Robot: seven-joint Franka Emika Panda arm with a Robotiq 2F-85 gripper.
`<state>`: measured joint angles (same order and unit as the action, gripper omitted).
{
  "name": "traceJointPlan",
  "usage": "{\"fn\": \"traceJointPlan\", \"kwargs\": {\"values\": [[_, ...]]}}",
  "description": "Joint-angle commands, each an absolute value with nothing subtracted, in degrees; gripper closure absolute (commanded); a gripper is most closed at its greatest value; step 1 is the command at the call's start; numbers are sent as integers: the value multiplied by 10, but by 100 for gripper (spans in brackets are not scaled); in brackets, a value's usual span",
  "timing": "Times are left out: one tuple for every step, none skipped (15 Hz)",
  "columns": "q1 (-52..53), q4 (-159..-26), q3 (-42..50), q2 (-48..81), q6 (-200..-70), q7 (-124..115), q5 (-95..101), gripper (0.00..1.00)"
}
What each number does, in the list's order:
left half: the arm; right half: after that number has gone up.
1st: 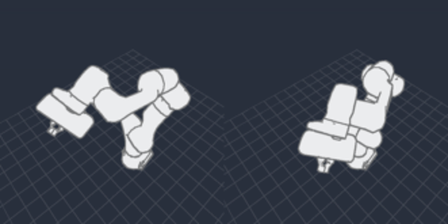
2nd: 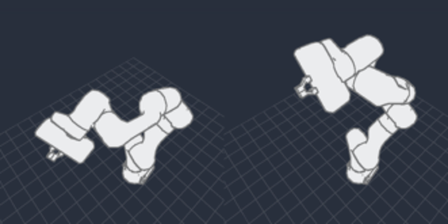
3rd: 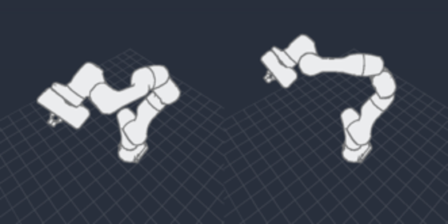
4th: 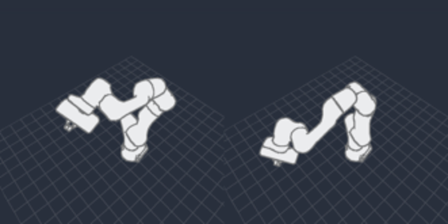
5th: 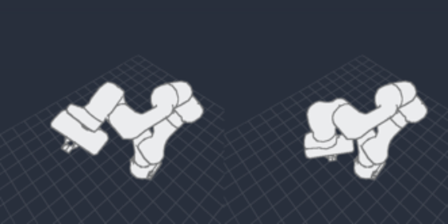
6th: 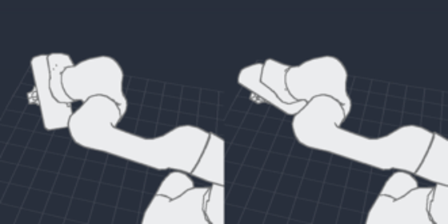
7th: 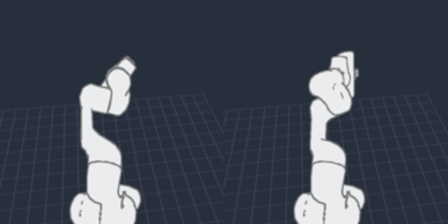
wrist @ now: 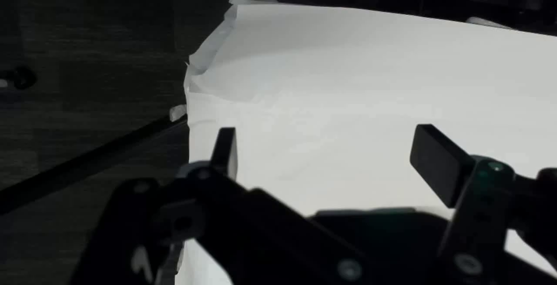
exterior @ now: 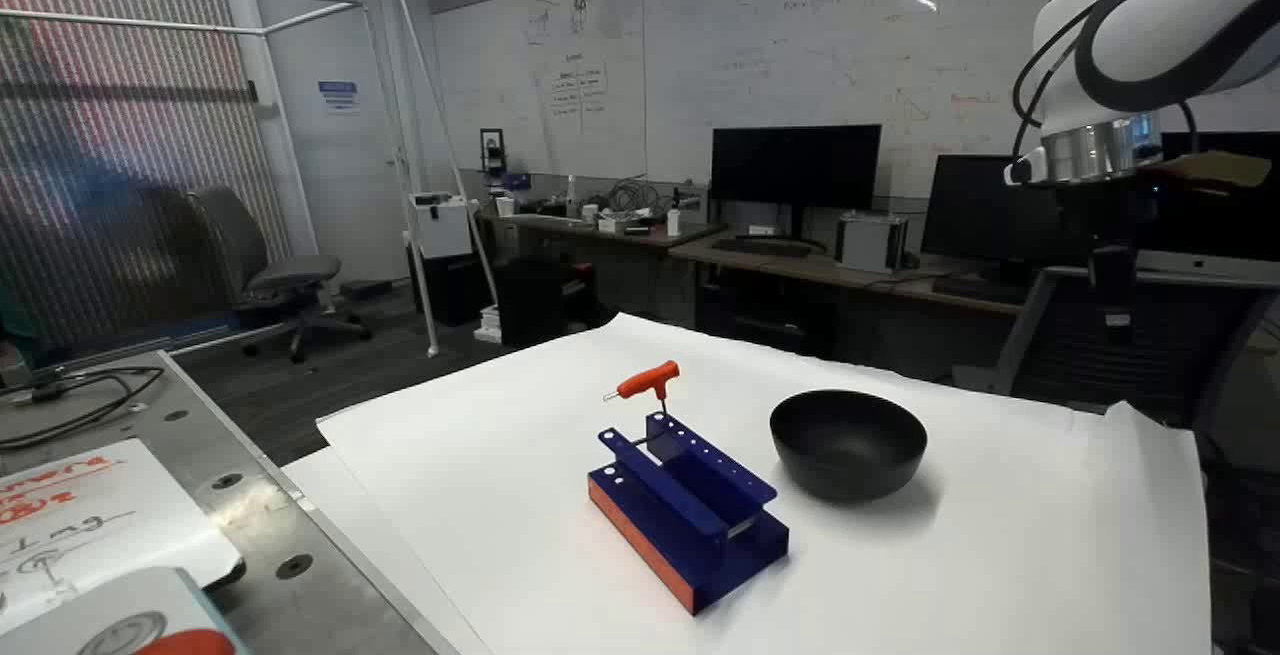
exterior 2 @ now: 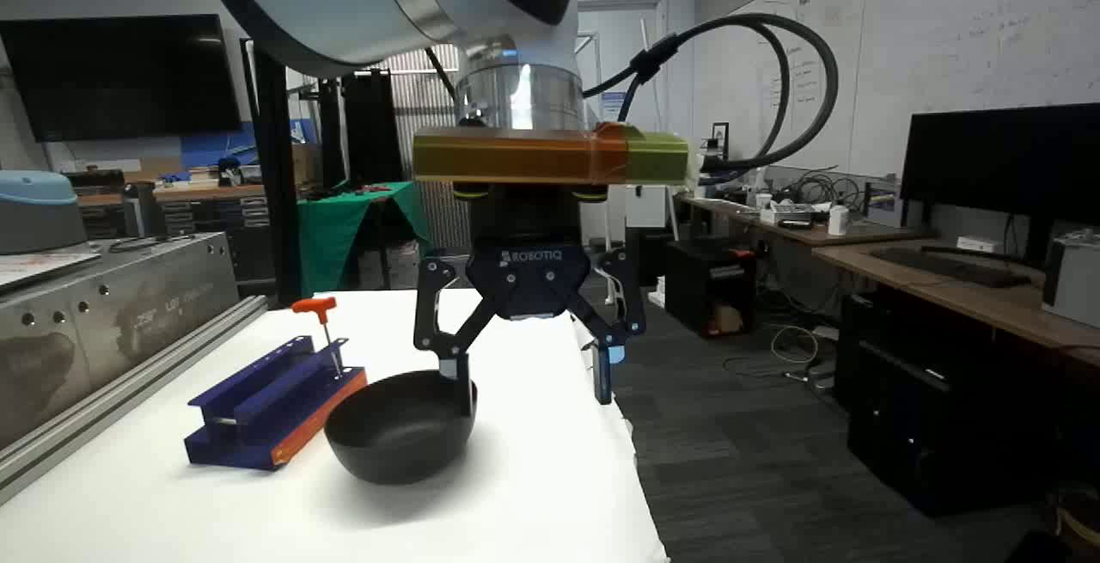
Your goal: Pick up the orange object tool and put it in the bowl
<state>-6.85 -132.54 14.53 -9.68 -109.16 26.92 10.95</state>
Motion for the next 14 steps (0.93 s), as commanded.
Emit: {"fn": "traceJointPlan", "kwargs": {"values": [[-77,-1323,137,-96,-1091,270,108,0],[-77,-1321,137,-97,-1091,270,108,0],[-77,-1320,137,-97,-1091,270,108,0],[-77,-1320,137,-97,-1091,270,108,0],[-77,-1320,137,-97,-1091,270,108,0],[-77,-1320,137,-97,-1091,270,108,0],[-77,-1320,137,-97,-1091,270,108,0],[-77,-1320,137,-97,-1091,270,108,0],[-77,-1320,137,-97,-1091,270,108,0],[-70,-1294,128,-72,-1082,257,110,0],[-63,-1276,119,-55,-1076,250,105,0],[-53,-1252,103,-31,-1078,235,106,0],[-47,-1234,91,-15,-1081,222,108,0],[-37,-1212,74,7,-1092,209,112,0]]}}
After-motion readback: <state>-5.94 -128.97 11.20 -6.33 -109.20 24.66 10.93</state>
